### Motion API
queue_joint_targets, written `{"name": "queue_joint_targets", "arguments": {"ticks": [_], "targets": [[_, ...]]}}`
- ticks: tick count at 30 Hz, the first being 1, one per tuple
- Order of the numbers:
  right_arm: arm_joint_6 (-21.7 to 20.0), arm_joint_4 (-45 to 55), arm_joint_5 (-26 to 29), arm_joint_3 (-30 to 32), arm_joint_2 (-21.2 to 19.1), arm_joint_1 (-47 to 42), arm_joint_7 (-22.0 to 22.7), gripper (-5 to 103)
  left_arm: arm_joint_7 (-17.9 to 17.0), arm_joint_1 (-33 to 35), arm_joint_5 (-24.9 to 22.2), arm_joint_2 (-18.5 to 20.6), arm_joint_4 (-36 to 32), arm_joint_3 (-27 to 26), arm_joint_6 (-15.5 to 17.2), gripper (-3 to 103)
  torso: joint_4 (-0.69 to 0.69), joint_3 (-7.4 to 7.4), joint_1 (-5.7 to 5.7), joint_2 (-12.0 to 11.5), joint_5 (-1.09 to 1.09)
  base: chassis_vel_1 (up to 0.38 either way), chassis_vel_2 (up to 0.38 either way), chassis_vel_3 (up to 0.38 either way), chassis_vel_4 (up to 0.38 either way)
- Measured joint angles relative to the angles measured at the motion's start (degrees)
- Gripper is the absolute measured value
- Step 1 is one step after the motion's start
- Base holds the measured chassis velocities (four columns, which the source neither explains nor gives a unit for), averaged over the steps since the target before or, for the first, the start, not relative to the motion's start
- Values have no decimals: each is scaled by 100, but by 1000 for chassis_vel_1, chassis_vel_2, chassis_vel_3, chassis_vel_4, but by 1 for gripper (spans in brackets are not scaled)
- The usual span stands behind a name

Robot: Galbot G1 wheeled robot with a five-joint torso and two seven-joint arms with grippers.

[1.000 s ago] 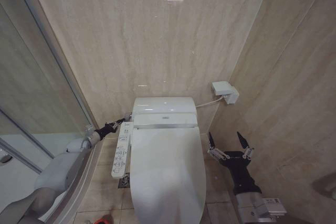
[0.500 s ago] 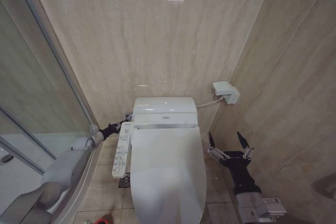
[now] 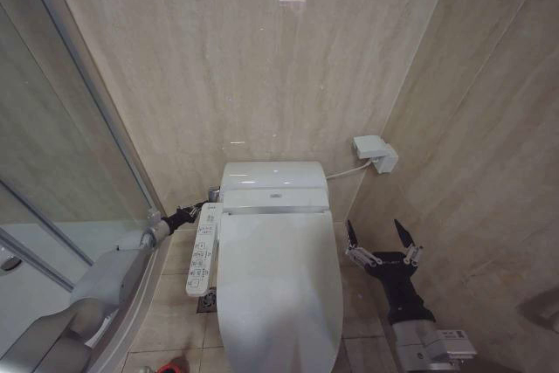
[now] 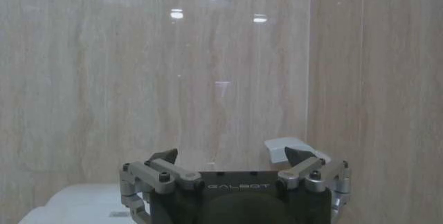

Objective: Open the toilet lid, clean the toilet bowl with a toilet brush, close the toilet lid, and flush.

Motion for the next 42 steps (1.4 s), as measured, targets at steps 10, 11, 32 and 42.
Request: {"name": "queue_joint_targets", "arguments": {"ticks": [10, 11, 32, 42], "targets": [[0, 0, 0, 0, 0, 0, 0, 100, -1448, 787, 194, 143, -1297, -692, 204, 0, 2, -1, -1, 0, 4, 0, 0, 0, 0], [0, 0, 0, 0, -1, 0, 0, 100, -1835, 1001, 194, 192, -1618, -824, 272, 0, 5, 0, 0, 0, 0, 0, 0, 0, 0], [0, 0, 0, 0, -2, 0, 0, 100, -5430, 5679, 132, 533, -9082, -3591, 2494, 23, 2, -2, -2, 1, 3, 0, 0, 0, 0], [0, 1, 0, 0, -1, 0, 0, 100, -5238, 7441, 1077, -447, -10933, -4413, 2505, 77, 2, -1, -2, 2, 3, 0, 0, 0, 0]]}}
